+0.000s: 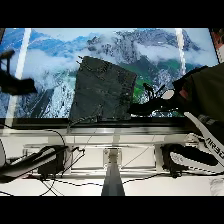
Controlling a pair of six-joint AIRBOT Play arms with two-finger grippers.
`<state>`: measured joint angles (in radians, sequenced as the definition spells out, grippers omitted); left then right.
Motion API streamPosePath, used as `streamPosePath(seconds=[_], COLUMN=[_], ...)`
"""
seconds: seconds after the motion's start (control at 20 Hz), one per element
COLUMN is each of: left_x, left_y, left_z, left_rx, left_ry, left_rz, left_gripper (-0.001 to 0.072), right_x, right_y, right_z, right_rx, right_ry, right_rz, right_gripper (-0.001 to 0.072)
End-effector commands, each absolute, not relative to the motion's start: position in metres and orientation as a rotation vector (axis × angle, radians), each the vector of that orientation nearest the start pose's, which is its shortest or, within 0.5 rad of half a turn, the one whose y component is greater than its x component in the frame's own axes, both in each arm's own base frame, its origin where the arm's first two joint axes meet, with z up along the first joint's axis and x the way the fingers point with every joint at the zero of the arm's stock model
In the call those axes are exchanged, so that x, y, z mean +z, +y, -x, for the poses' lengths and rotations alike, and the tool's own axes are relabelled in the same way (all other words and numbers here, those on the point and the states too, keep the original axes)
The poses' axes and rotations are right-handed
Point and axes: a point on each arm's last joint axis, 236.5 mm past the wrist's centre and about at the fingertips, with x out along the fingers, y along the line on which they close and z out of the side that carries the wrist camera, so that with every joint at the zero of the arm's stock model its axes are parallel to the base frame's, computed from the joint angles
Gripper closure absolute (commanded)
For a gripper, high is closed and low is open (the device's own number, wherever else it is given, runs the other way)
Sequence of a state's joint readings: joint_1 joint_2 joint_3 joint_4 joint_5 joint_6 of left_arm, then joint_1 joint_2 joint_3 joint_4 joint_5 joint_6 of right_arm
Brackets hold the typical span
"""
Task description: Fold the clothes and pants, and hang the long-sleeved shirts on hangers.
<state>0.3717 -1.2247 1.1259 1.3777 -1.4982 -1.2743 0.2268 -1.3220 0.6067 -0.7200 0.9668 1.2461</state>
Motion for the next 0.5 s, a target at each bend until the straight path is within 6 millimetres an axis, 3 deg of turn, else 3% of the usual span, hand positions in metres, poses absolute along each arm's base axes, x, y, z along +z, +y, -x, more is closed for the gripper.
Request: streamPosePath(seconds=[0.0,0.25,0.35,0.45], left_x=[-0.035,-0.095,-0.111,-0.115], left_y=[0.023,0.001,-0.004,-0.014], left_z=[-0.255,-0.208,-0.198,-0.198], left_rx=[-0.27,-0.304,-0.3,-0.341], left_ry=[1.565,1.642,1.643,1.612], left_rz=[0.463,0.495,0.497,0.517], left_gripper=[0.0275,0.0275,0.0275,0.0275], right_x=[-0.114,-0.106,-0.106,-0.106], right_y=[0.209,0.216,0.216,0.216], right_z=[-0.235,-0.224,-0.222,-0.222], right_rx=[0.514,0.598,0.614,0.628], right_ry=[1.606,1.652,1.654,1.647], right_rz=[-0.569,-0.55,-0.541,-0.53], right_gripper=[0.0159,0.0164,0.0297,0.0315])
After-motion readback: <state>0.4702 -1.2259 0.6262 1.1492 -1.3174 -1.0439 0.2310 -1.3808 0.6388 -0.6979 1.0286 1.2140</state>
